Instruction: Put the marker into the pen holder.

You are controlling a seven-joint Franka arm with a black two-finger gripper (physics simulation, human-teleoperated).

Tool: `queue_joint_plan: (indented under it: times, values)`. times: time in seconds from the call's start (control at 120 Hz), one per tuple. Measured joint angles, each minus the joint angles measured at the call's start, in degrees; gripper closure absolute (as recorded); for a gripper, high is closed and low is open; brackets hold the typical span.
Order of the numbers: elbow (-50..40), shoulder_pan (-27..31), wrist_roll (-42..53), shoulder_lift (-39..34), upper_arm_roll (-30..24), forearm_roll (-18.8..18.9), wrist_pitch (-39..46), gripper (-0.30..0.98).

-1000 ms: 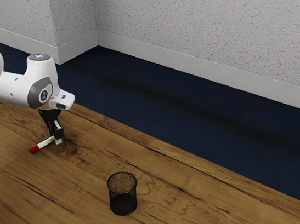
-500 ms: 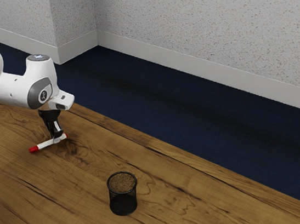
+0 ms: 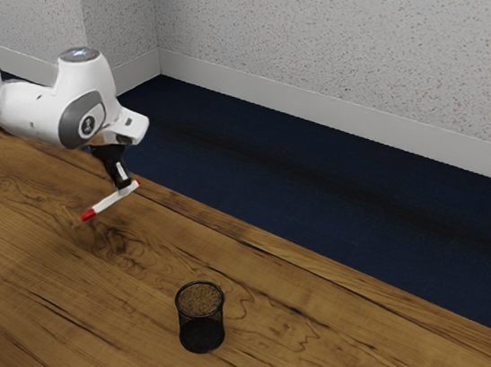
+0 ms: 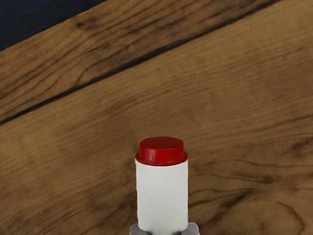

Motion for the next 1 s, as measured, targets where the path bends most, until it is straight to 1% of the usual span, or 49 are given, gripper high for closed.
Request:
queue_joint_plan:
  times: [0.192, 0.3, 0.5, 0.65, 0.817, 1.0]
  values:
    - [-0.04, -11.88, -0.64, -4.97, 0.05, -4.12, -0.25, 0.79]
    - [-0.09, -16.15, -1.11, -6.56, -0.41, -6.11, -0.11, 0.79]
    - [-0.72, -18.88, -2.08, -7.5, -3.43, -9.65, 0.8, 0.79]
    - [-1.48, -19.49, -2.82, -7.18, -5.98, -12.29, 1.38, 0.79]
    - [-3.89, -19.27, -3.56, -7.06, -6.39, -14.78, 1.73, 0.79]
    - [-4.85, -19.21, -4.21, -6.76, -6.42, -15.78, 1.94, 0.79]
